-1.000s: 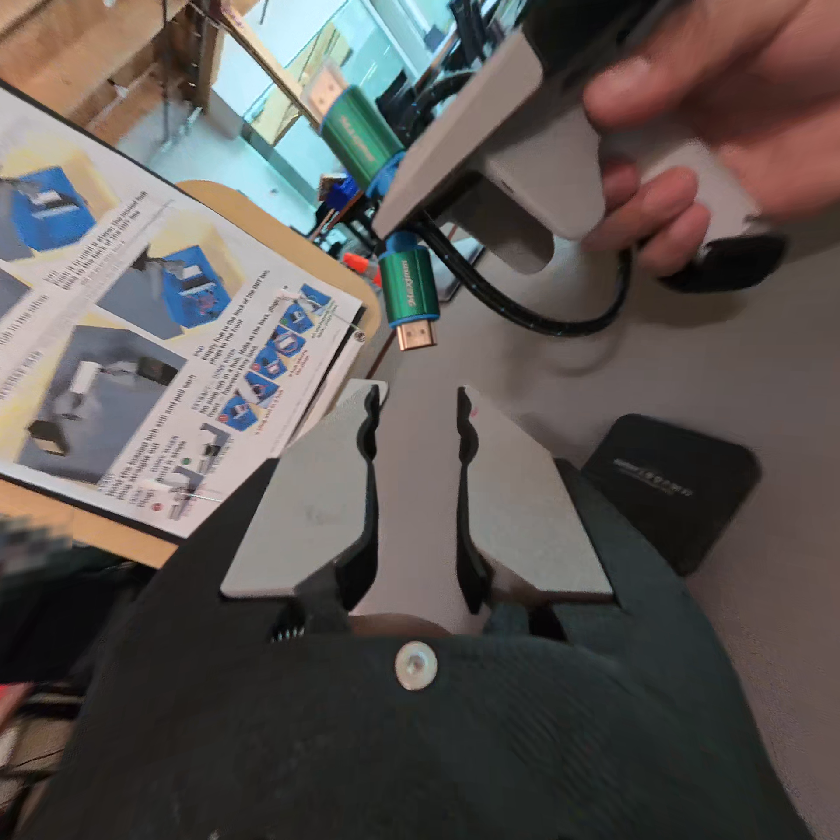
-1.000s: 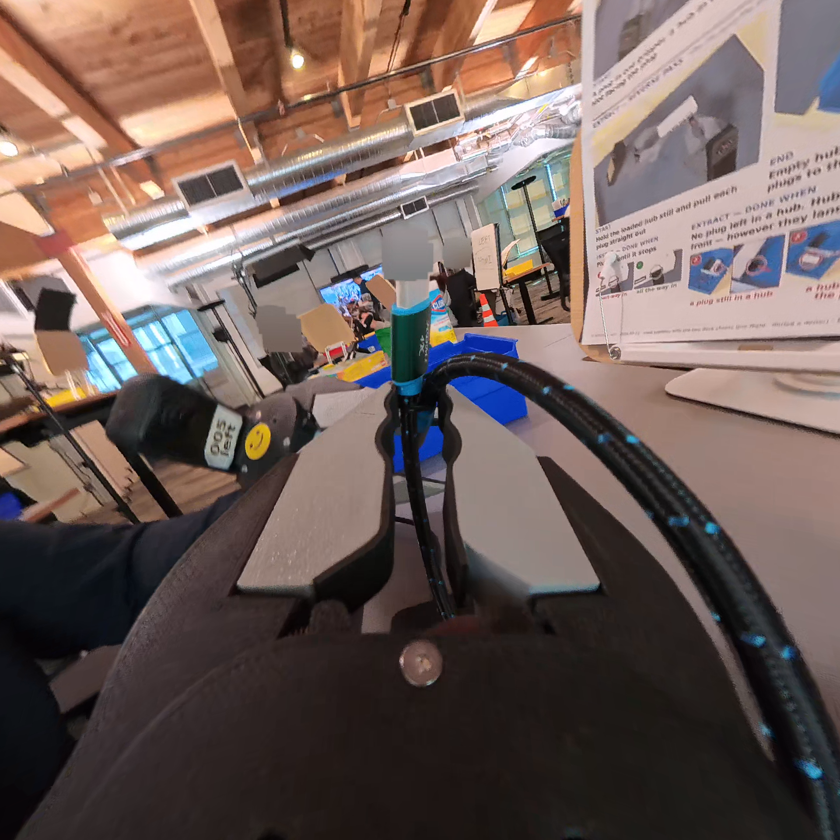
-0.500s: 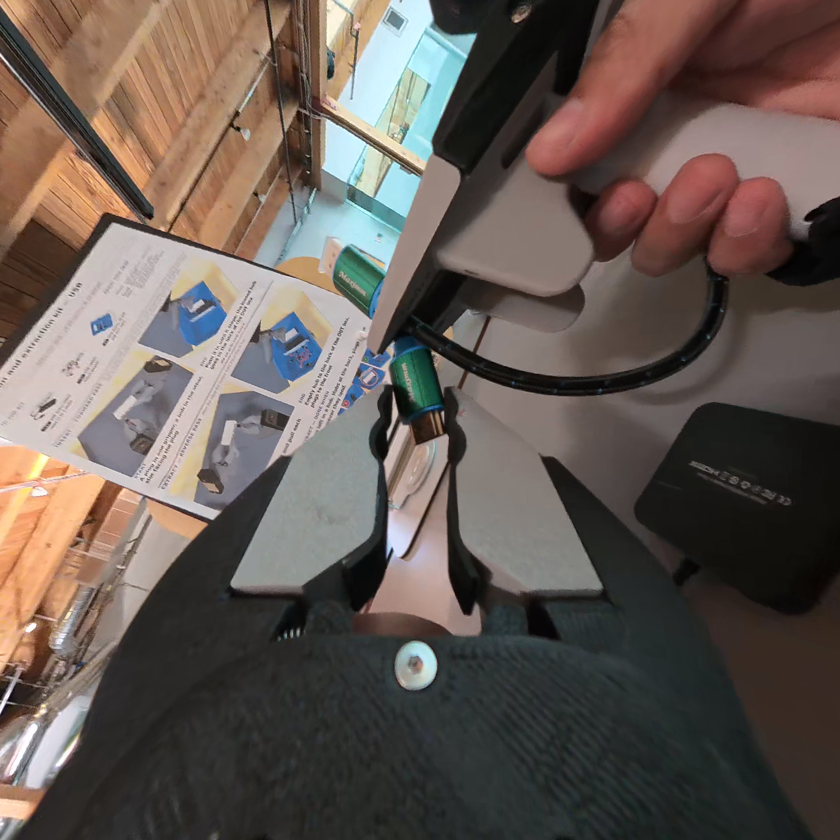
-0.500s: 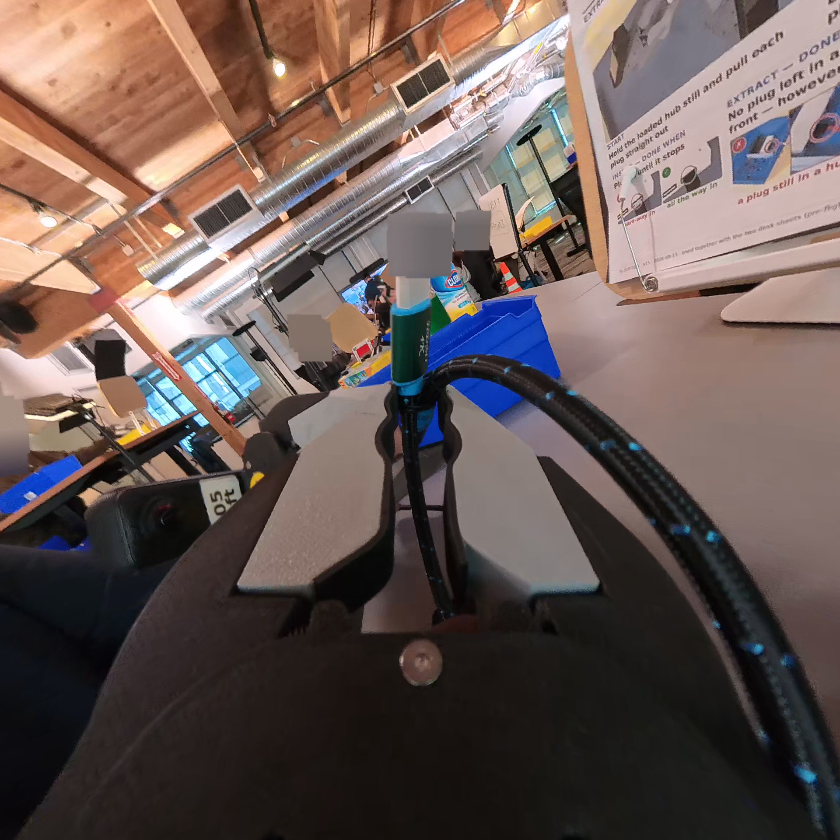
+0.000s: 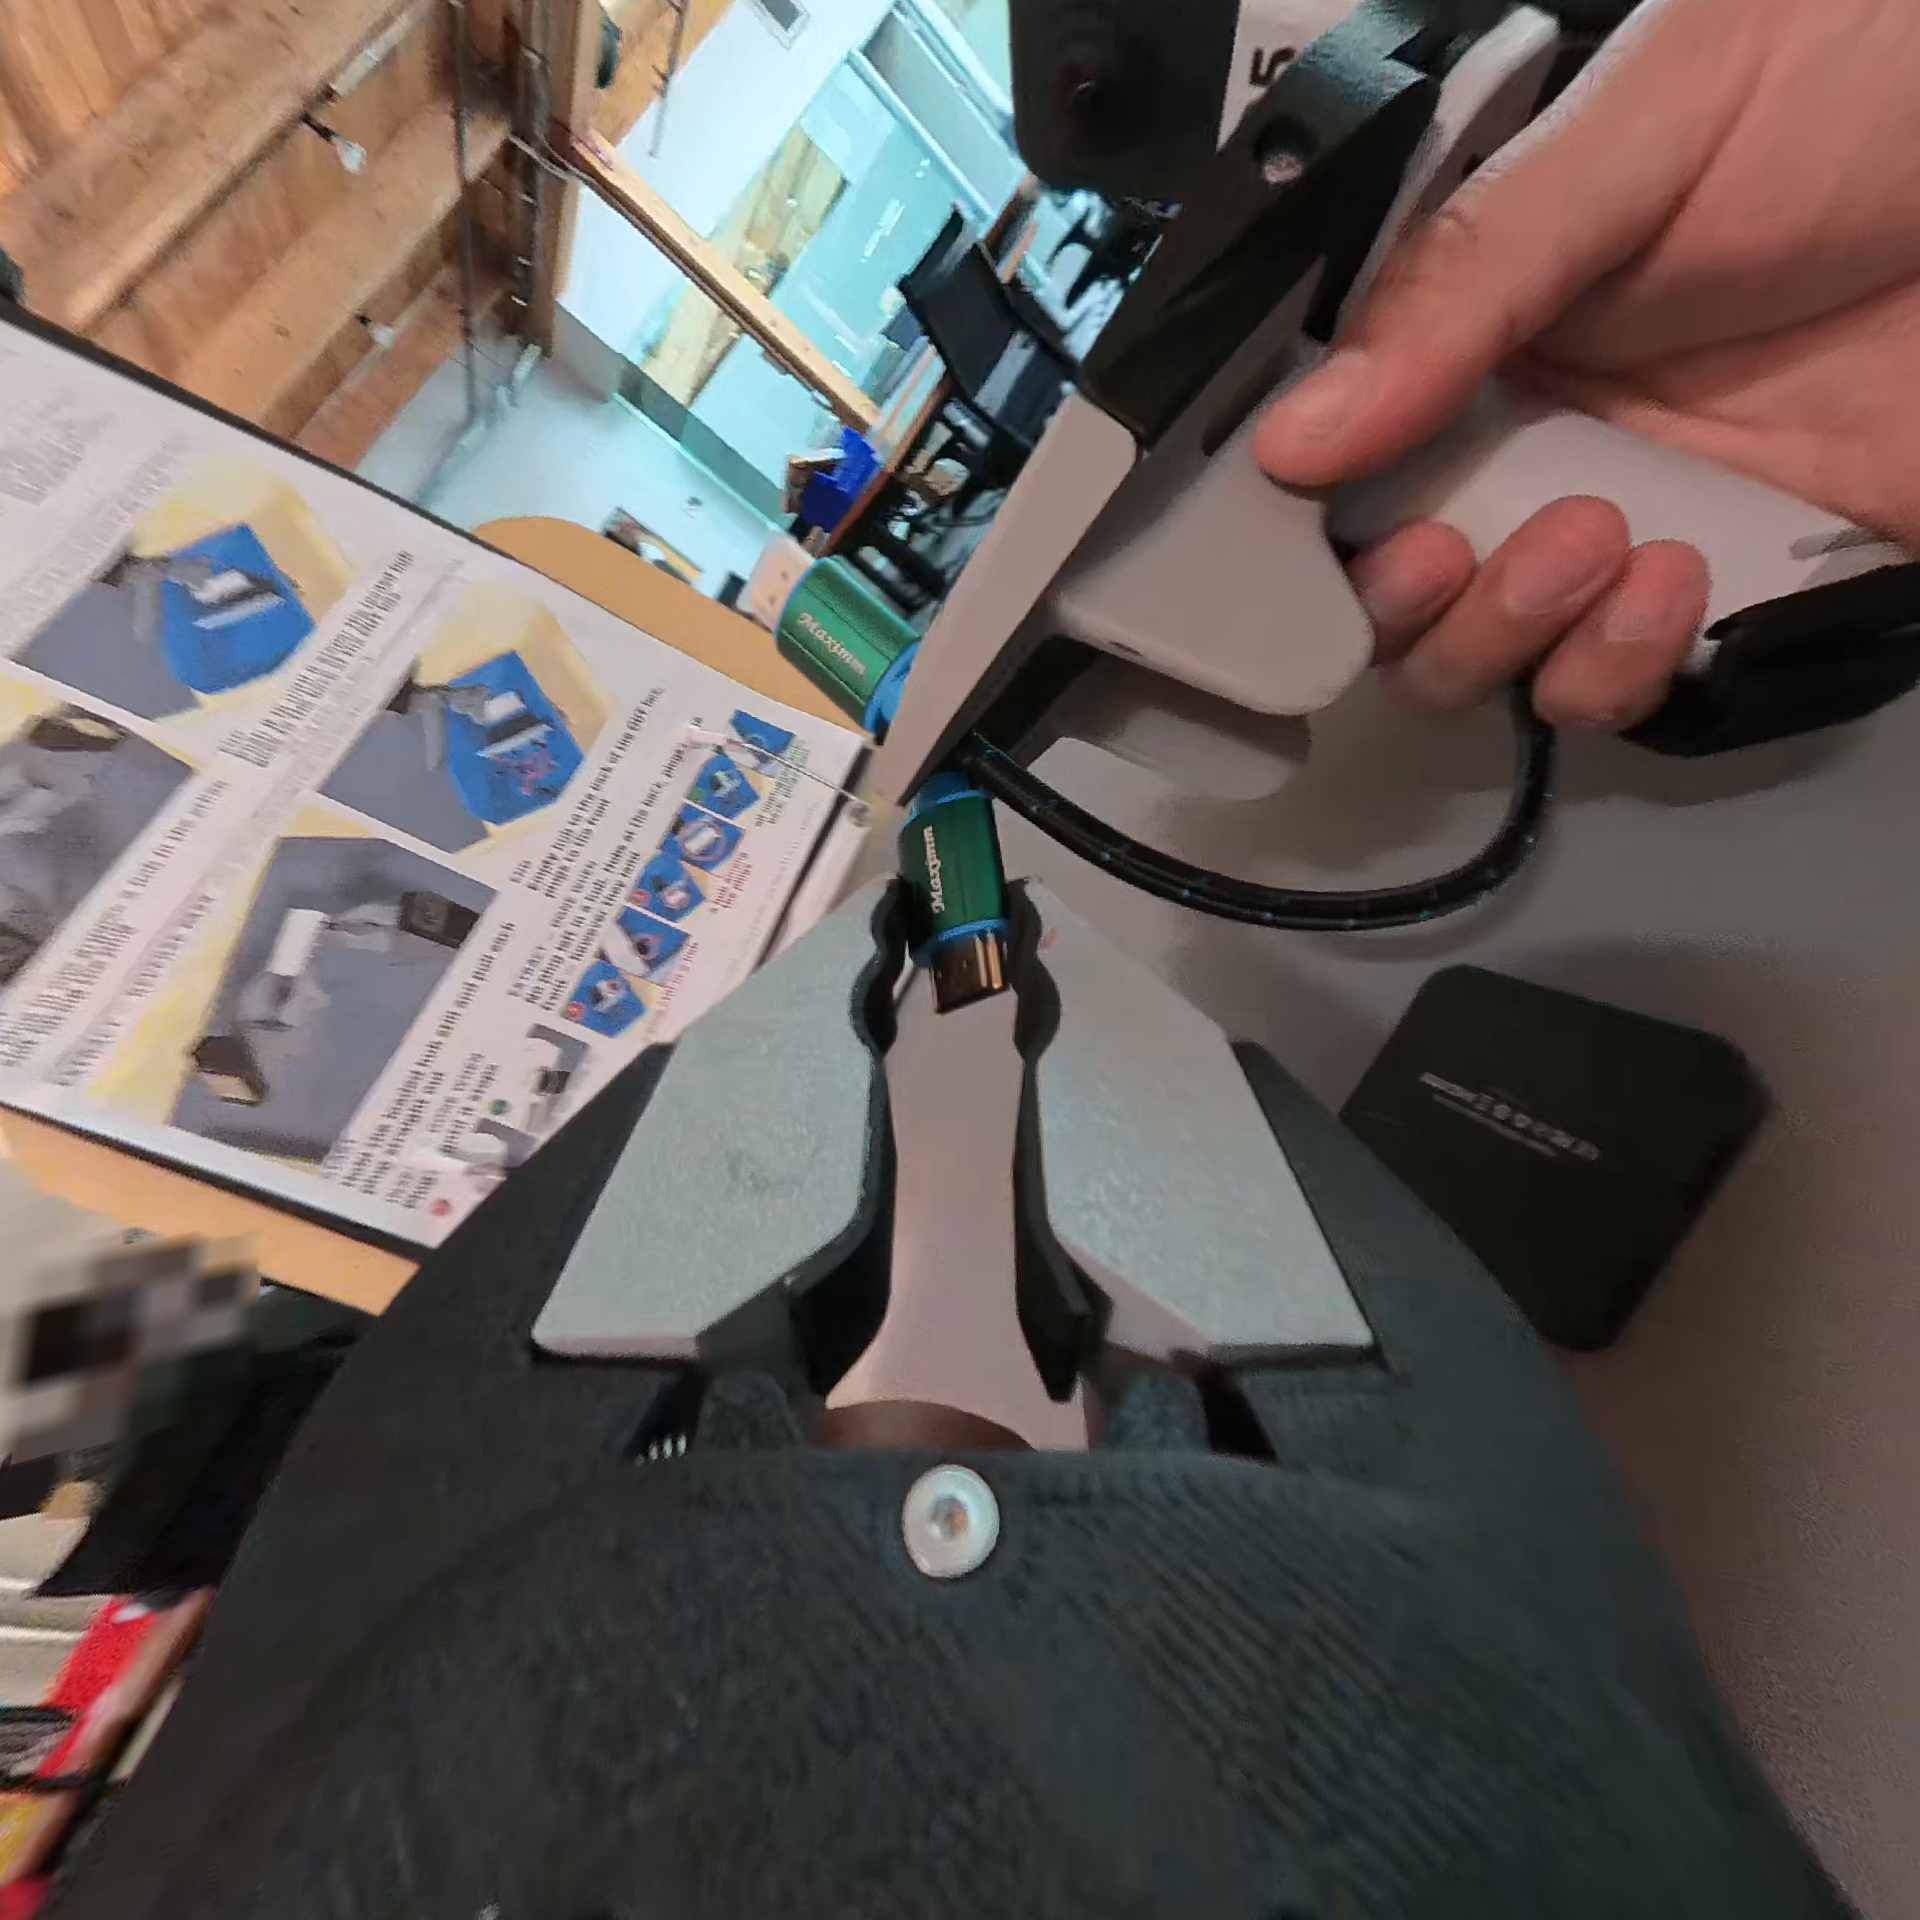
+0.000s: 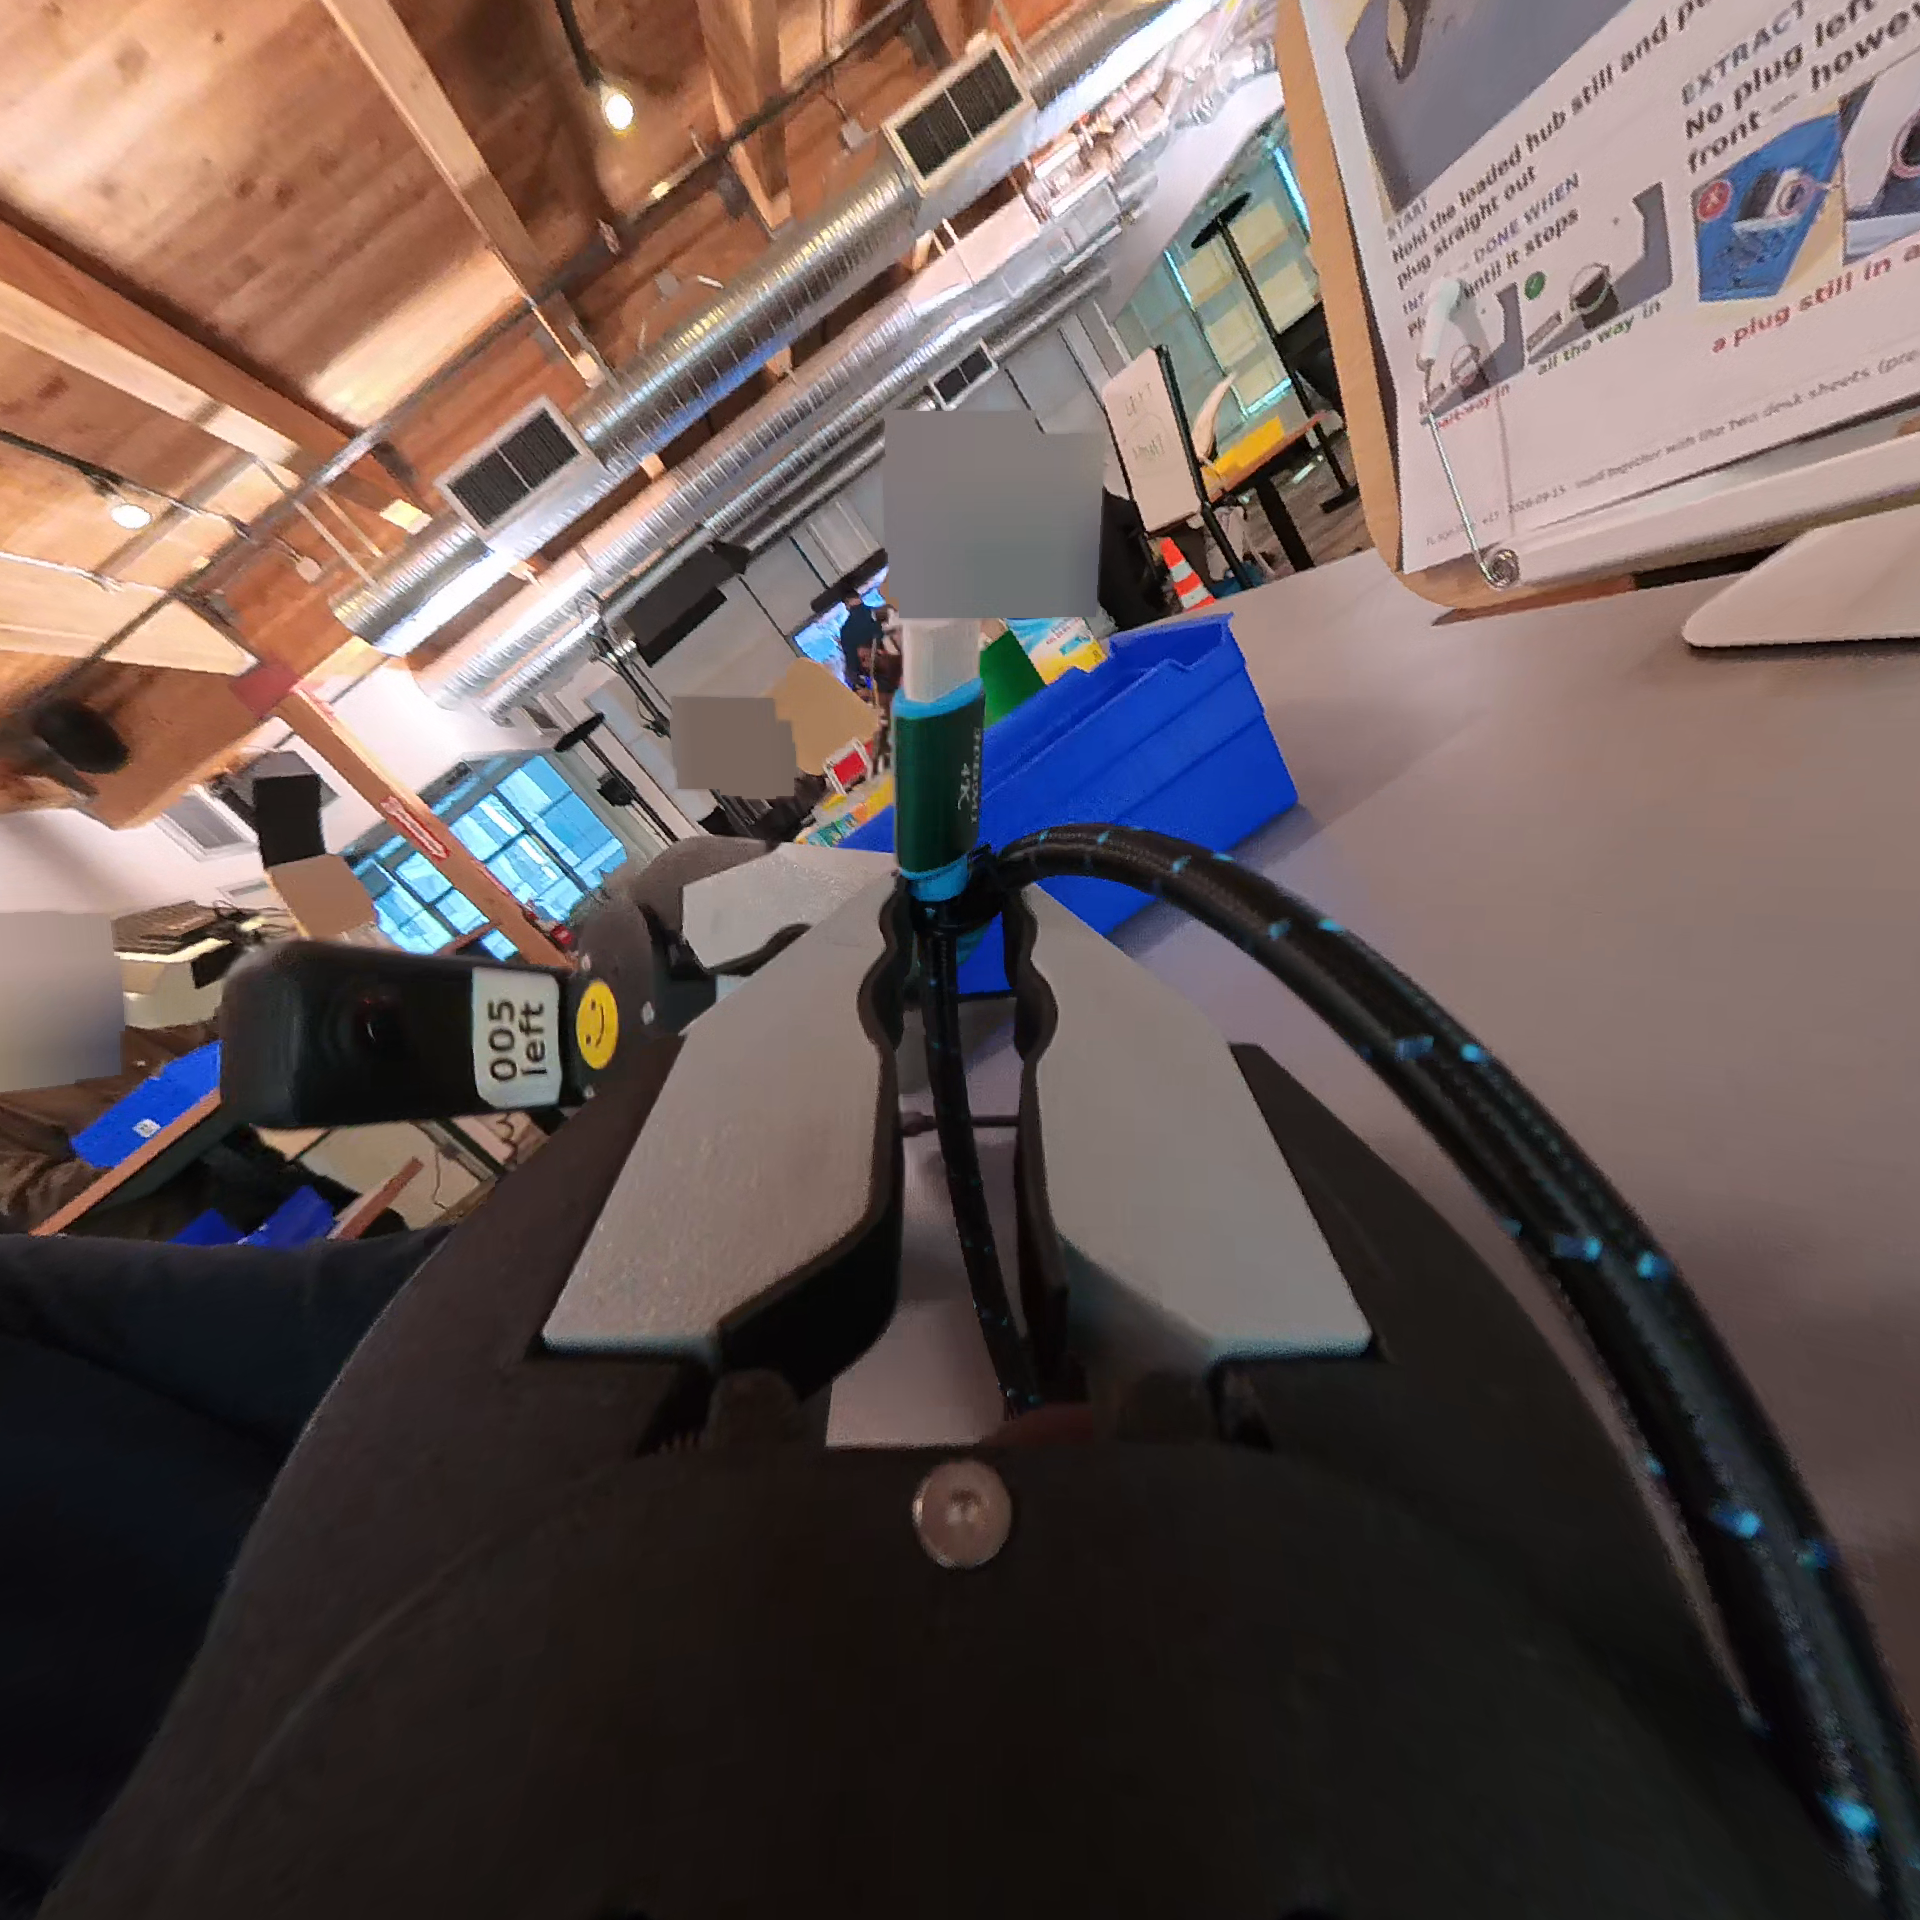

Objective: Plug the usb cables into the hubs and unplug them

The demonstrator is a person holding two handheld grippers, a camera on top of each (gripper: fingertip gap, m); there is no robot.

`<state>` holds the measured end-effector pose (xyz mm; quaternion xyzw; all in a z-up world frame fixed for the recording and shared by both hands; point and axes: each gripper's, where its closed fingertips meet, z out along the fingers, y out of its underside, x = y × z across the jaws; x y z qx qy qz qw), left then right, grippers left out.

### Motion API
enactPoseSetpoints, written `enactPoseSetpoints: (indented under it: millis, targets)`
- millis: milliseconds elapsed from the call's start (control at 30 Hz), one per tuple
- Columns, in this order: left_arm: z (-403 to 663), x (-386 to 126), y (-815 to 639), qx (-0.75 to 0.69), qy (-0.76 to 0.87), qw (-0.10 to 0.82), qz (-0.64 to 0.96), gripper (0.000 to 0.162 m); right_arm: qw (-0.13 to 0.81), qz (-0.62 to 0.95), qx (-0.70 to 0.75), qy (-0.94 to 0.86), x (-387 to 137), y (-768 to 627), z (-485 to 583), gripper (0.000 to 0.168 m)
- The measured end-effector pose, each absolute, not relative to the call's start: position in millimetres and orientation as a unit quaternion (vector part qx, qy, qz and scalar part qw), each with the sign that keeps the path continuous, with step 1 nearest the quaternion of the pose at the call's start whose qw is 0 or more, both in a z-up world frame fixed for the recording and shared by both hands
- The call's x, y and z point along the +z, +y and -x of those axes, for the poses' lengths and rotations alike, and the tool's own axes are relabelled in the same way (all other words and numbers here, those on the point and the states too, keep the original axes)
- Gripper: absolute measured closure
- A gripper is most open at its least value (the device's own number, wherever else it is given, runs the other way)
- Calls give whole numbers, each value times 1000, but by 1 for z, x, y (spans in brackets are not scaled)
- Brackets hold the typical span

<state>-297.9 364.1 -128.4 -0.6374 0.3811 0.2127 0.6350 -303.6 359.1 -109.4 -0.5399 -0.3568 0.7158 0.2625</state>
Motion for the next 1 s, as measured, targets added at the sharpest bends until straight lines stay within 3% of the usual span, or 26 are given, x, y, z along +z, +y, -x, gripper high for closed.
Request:
enactPoseSetpoints:
  millis: [533, 733, 1000]
  targets:
    - [289, -122, 350, -270, 233, 626, 694, 143, 271, 525, 716, -370, -107, 350, 306, 155]
    - [292, -122, 353, -252, 233, 633, 694, 143, 271, 537, 715, -356, -109, 354, 309, 154]
    - [299, -130, 363, 17, 320, 655, 685, 144, 211, 560, 744, -298, -117, 362, 310, 156]
